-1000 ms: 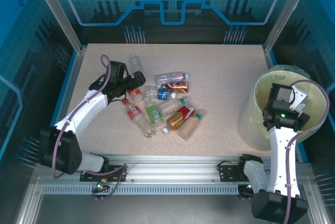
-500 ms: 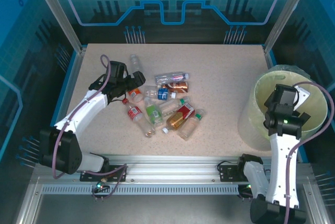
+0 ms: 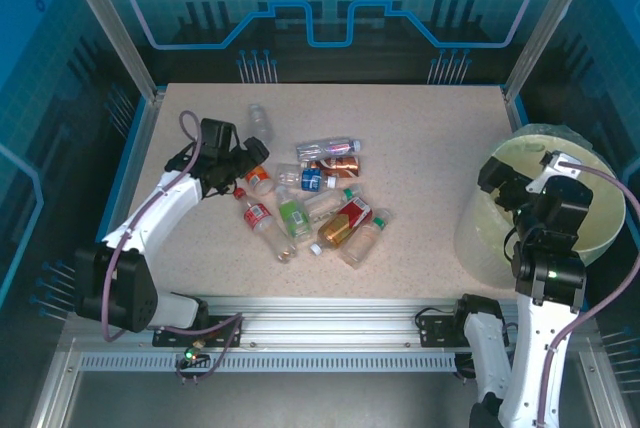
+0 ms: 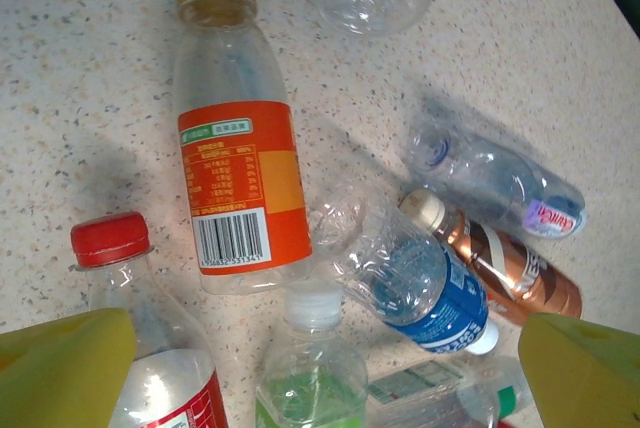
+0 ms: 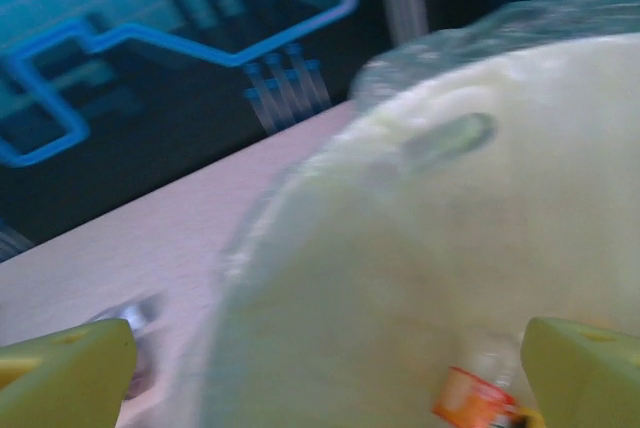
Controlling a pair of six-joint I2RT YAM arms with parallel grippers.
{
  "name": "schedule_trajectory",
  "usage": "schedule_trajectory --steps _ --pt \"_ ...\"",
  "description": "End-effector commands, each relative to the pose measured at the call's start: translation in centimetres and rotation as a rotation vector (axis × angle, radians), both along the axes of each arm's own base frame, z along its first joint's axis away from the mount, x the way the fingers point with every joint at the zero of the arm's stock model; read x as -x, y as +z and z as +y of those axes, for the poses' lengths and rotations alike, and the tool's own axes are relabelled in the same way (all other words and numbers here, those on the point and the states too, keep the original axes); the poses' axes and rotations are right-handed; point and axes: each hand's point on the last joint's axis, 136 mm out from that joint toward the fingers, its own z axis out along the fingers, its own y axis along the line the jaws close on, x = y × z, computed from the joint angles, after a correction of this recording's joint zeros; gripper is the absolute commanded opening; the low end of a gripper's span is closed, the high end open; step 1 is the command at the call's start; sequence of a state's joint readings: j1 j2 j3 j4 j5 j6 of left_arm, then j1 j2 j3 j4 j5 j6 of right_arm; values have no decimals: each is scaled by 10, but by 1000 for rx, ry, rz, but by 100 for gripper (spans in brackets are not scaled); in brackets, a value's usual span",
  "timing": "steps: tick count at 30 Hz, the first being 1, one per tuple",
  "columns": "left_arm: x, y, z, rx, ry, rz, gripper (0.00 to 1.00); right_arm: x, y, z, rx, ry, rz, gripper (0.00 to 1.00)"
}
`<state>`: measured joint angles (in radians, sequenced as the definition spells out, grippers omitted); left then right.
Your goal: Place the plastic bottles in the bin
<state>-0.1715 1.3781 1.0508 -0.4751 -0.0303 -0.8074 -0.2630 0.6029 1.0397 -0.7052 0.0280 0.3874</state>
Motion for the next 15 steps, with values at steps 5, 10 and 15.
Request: schedule_trajectory --steps 5,10,15 --pt "-3 -27 33 -4 166 53 99 2 69 97 -60 558 -248 100" --pt "-28 -41 44 -79 131 97 99 15 82 139 -89 786 -292 100" --pt "-56 -55 45 -109 86 108 97 20 84 163 -58 892 -274 100"
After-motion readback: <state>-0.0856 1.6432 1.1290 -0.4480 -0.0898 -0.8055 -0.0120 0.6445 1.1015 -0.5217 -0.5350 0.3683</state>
